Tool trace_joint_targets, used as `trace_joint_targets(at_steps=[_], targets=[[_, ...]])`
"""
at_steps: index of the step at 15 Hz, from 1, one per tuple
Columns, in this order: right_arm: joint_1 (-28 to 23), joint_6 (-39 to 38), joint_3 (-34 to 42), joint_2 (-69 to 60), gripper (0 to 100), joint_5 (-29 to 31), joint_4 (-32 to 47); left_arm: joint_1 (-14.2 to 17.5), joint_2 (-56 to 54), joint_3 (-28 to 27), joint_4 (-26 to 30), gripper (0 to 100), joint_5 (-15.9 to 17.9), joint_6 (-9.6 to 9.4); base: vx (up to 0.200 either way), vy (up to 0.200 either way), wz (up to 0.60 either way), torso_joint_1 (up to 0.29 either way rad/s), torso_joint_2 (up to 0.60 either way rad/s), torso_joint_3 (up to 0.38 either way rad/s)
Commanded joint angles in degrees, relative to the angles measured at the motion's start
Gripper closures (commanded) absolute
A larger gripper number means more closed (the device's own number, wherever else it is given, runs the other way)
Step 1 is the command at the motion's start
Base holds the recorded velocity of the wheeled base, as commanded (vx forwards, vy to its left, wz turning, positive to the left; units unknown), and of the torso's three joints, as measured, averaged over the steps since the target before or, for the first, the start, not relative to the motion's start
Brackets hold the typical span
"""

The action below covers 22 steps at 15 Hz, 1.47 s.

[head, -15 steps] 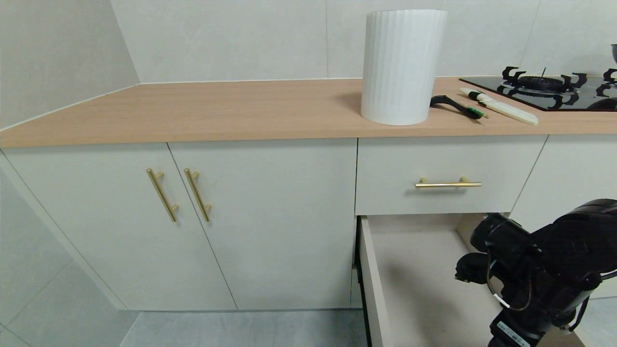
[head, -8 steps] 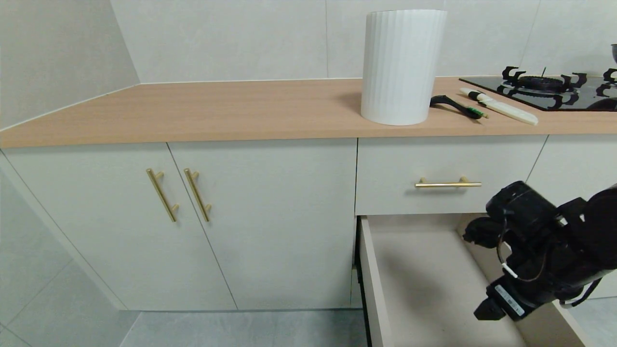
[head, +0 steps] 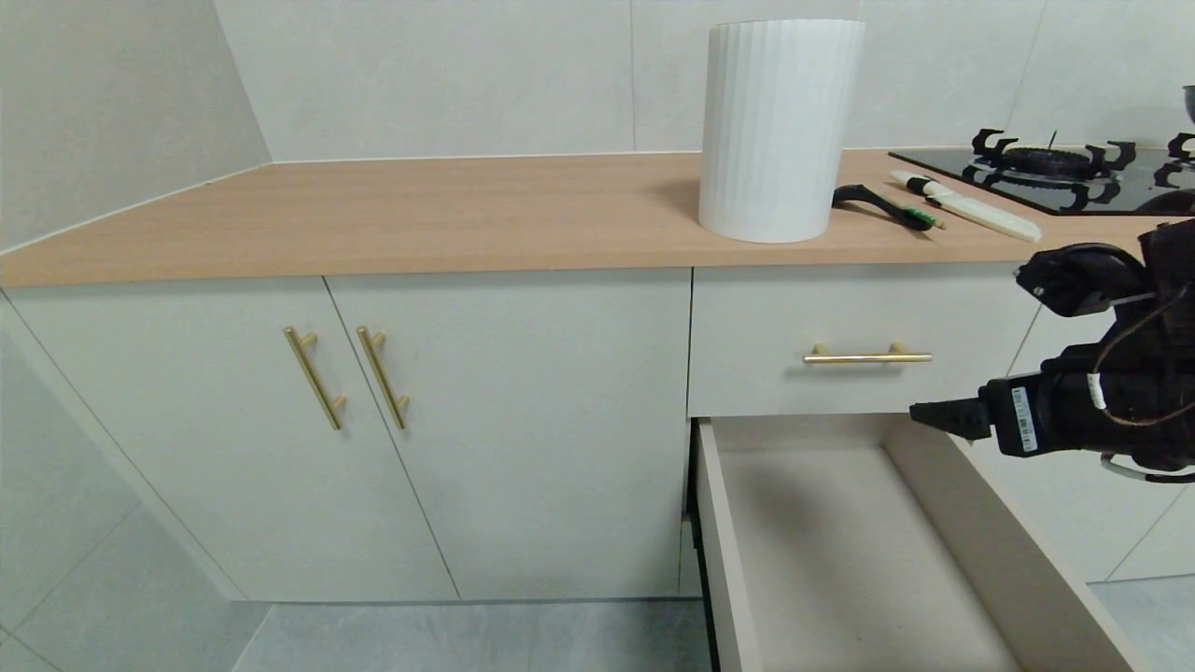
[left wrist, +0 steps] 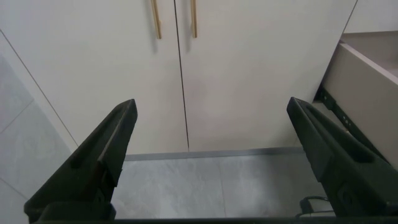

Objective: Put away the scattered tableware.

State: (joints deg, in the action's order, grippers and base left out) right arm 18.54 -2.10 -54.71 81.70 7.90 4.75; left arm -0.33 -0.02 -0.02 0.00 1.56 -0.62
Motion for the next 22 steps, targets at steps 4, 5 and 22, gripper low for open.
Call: trace_joint_targets(at_steps=[4, 5, 22], targets=[[-1.5, 0.3, 2.5, -1.7, 0, -0.2, -5.7, 0.0, 0.0, -0.1, 0.0, 0, 0.0, 0.01, 0.000, 0.000, 0.00, 0.000, 0.00, 0.000], [-1.6, 0.2, 2.5, -1.4, 0, -0.1, -6.2, 0.0, 0.0, 0.0, 0.0, 0, 0.0, 0.01, 0.000, 0.000, 0.00, 0.000, 0.00, 0.000], [-5.1, 0.6, 2.8, 4.8, 0, -0.2, -8.7, 0.0, 0.0, -0.1, 0.0, 0, 0.0, 0.01, 0.000, 0.000, 0.00, 0.121, -0.36, -0.242]])
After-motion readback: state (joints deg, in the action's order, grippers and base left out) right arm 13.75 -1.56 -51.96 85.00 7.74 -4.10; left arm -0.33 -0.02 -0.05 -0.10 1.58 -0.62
